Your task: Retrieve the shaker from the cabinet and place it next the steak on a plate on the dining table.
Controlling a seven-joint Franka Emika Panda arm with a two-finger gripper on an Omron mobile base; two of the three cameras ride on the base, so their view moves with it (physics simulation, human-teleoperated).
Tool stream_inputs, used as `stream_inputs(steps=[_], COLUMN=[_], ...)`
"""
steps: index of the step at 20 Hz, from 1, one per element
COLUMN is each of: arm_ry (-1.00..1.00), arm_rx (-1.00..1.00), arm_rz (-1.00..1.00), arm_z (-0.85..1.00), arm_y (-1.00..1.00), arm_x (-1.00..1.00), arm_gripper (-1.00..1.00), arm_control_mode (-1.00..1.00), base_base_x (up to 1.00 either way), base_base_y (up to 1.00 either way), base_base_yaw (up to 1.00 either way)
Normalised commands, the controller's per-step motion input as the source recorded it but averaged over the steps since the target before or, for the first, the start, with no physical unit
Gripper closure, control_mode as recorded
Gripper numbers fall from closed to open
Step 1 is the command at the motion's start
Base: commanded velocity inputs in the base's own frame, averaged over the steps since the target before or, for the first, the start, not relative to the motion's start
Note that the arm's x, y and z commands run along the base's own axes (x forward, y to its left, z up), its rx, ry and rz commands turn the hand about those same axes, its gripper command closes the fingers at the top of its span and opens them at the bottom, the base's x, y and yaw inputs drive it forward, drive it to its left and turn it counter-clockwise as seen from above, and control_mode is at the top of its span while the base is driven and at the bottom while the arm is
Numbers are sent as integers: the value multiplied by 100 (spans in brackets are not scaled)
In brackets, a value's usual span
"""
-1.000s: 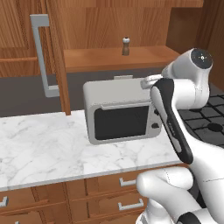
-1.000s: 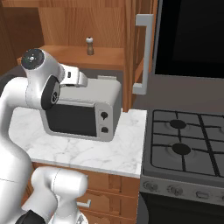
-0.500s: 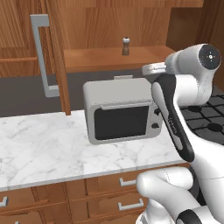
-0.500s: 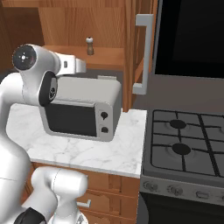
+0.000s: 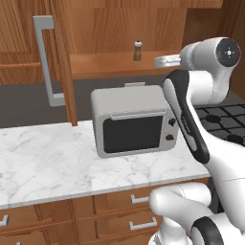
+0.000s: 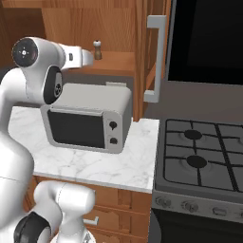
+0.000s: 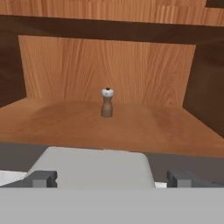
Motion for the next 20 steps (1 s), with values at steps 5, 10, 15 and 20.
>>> stream_inputs(steps=[5,10,15,20], arm_ry=[0,0,3,11], arm_rx=[0,0,1,1], arm_rz=[-4,-2,0,0], arm_z=[16,1,0,0], arm_y=[0,3,1,0], arm_x=[14,21,34,40], arm_gripper=[-100,-100,-100,-100], arm_control_mode=[-100,-100,-100,-100], base_base_x=[0,0,0,0], base_base_y=[0,0,0,0], base_base_yaw=[0,0,0,0])
